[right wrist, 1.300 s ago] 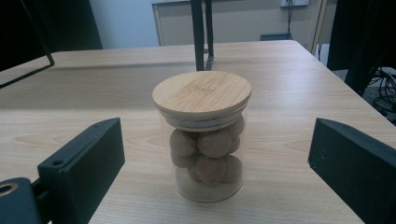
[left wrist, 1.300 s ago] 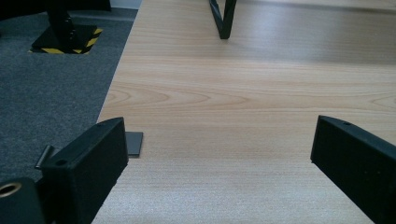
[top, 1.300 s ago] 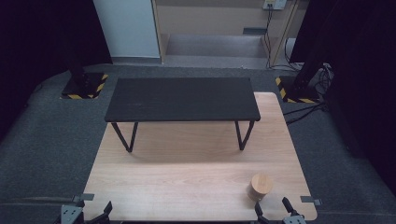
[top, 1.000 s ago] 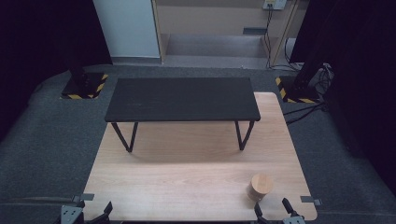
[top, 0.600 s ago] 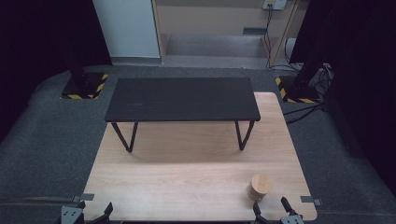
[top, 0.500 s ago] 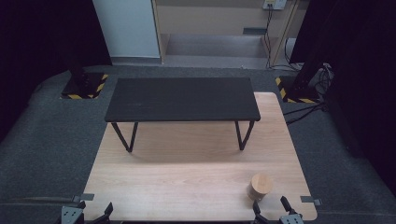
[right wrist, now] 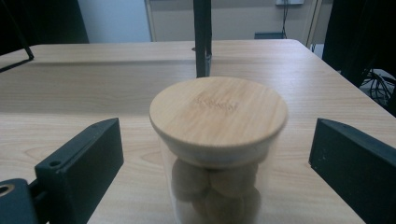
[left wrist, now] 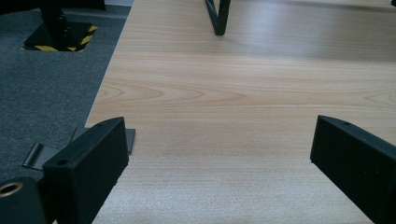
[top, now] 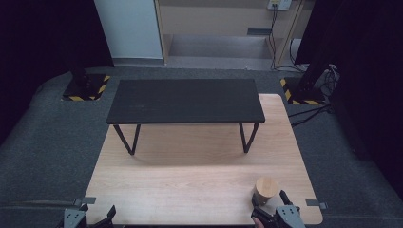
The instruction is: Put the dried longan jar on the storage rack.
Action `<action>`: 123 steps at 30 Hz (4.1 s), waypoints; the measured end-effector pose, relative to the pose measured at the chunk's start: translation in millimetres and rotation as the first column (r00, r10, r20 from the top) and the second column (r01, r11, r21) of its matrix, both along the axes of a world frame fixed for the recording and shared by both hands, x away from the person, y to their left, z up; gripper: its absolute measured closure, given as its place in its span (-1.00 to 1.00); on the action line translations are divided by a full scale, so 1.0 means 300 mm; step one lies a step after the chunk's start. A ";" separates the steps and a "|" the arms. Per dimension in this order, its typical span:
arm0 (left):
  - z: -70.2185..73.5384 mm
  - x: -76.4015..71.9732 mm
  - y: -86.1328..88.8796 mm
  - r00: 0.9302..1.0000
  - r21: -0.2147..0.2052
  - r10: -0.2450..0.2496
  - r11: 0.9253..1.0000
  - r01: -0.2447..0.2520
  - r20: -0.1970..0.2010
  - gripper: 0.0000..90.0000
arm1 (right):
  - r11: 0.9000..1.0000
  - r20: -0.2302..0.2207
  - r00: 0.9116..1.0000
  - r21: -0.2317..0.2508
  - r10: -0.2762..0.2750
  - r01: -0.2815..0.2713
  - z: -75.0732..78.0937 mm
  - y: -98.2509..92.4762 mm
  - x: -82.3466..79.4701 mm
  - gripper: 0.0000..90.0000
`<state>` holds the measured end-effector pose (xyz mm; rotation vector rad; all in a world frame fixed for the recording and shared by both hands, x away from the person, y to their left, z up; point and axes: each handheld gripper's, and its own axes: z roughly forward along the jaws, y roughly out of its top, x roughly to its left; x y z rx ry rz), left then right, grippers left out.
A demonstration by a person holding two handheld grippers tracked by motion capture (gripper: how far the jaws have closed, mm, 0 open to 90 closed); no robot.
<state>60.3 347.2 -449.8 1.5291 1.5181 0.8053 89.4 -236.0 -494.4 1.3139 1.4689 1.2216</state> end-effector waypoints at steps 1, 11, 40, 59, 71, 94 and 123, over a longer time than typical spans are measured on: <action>0.000 0.001 0.000 1.000 0.000 -0.001 1.000 0.001 0.000 -0.94 | 1.000 -0.002 1.000 -0.002 -0.001 0.001 0.001 0.004 0.010 -0.93; -0.007 0.009 0.003 1.000 -0.001 0.004 1.000 -0.004 -0.006 -0.93 | 1.000 -0.078 0.997 -0.014 -0.027 0.026 0.025 0.032 0.082 -0.86; 0.001 0.014 0.007 1.000 -0.007 0.004 1.000 -0.004 -0.003 -0.93 | 1.000 -0.078 0.997 -0.007 0.005 -0.006 0.153 0.038 0.080 -0.43; 0.012 0.003 0.026 1.000 -0.024 0.007 1.000 -0.007 0.011 -0.93 | 0.992 0.047 0.991 0.018 0.122 -0.123 0.459 0.071 0.233 -0.43; 0.007 0.004 0.040 1.000 -0.036 0.000 0.999 0.000 0.012 -0.92 | 0.987 0.077 0.984 -0.038 0.162 -0.159 0.654 0.113 0.371 -0.43; 0.004 0.034 0.058 1.000 -0.047 -0.013 0.999 0.013 0.016 -0.92 | 0.982 0.001 0.984 -0.065 0.176 -0.176 0.763 0.159 0.643 -0.42; -0.010 0.053 0.081 1.000 -0.064 -0.008 0.998 0.009 0.014 -0.92 | 0.986 -0.095 0.984 -0.061 0.148 -0.154 0.757 0.183 0.834 -0.42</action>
